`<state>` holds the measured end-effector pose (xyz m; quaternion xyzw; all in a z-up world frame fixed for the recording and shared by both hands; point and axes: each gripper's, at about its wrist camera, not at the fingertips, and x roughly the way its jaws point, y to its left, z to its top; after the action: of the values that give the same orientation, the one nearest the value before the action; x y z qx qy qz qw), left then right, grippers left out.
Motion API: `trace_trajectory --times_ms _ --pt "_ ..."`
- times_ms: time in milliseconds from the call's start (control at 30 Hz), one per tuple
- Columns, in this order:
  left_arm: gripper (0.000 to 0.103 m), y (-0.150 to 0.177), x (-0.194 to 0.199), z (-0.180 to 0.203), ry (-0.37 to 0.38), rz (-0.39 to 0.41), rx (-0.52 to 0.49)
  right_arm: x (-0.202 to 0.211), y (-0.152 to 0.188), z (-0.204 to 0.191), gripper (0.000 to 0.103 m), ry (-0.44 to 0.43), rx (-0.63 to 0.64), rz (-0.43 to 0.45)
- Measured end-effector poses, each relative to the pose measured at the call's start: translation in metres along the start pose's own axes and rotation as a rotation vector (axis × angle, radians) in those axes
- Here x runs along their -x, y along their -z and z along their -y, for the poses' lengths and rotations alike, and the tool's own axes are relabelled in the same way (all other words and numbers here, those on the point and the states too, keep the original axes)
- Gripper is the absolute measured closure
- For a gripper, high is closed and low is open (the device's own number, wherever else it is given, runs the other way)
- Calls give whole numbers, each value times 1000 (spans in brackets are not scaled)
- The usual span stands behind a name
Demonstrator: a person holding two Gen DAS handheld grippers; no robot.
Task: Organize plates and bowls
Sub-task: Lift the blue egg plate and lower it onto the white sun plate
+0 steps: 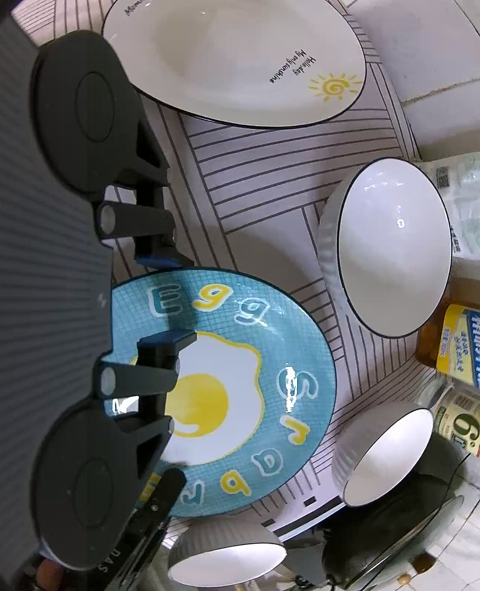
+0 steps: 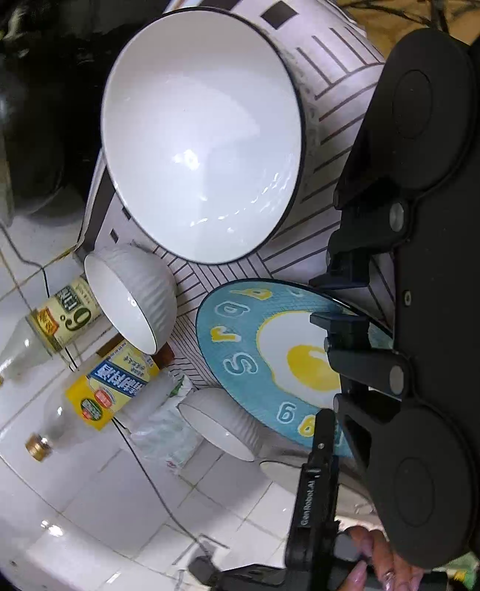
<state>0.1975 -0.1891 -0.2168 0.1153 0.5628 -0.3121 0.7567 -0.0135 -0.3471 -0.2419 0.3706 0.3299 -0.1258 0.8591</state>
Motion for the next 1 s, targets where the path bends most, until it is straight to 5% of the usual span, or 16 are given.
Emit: trace_trajectory --times_ms 233,367,567,1000 --pt "65 5 0 7 -34 19 4 1 -8 7 86 -44 -72 -43" --pt "65 11 13 19 -95 53 -116 1 -14 -1 84 -56 9 -94" --pt "65 26 34 22 -132 101 -140 5 -18 -6 83 -101 80 -136" --pt "65 54 105 -28 -144 213 57 25 -36 -75 81 -191 292 -155"
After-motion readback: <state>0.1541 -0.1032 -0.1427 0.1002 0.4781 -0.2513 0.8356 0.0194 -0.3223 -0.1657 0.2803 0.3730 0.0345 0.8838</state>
